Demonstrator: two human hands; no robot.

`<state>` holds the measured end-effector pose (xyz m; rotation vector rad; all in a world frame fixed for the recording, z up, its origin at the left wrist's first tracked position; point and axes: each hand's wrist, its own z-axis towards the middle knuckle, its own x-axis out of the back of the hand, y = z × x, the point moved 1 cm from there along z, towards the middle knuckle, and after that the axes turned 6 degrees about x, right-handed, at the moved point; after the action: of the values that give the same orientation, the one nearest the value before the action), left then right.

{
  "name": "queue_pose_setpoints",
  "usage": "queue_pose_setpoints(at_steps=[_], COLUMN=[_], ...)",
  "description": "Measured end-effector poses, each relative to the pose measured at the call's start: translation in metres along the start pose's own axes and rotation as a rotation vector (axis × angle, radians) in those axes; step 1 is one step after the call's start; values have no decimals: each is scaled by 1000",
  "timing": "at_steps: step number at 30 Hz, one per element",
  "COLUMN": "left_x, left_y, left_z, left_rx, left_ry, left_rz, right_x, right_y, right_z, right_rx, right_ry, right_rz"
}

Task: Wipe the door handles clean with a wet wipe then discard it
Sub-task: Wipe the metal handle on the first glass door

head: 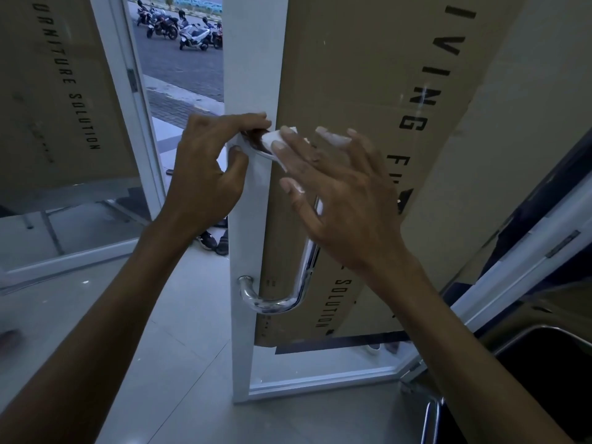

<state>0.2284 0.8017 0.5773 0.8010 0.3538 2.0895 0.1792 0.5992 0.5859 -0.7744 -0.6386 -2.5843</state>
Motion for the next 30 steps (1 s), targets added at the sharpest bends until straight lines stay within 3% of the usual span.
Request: queue_pose_setpoints(at_steps=[9,23,30], left_x=[-6,-12,-17], left_y=[0,2,1], left_z=[-8,-11,-12], left_rx=[26,47,48], left_ry=[4,-1,12], left_rz=[1,-64,-81], right_x=[-2,-10,-5], right_y=[3,-10,-3], right_z=[-12,-3,0], right_rx=[-104,-40,-116], right_ry=[7,1,22], right_rz=[-7,31,48])
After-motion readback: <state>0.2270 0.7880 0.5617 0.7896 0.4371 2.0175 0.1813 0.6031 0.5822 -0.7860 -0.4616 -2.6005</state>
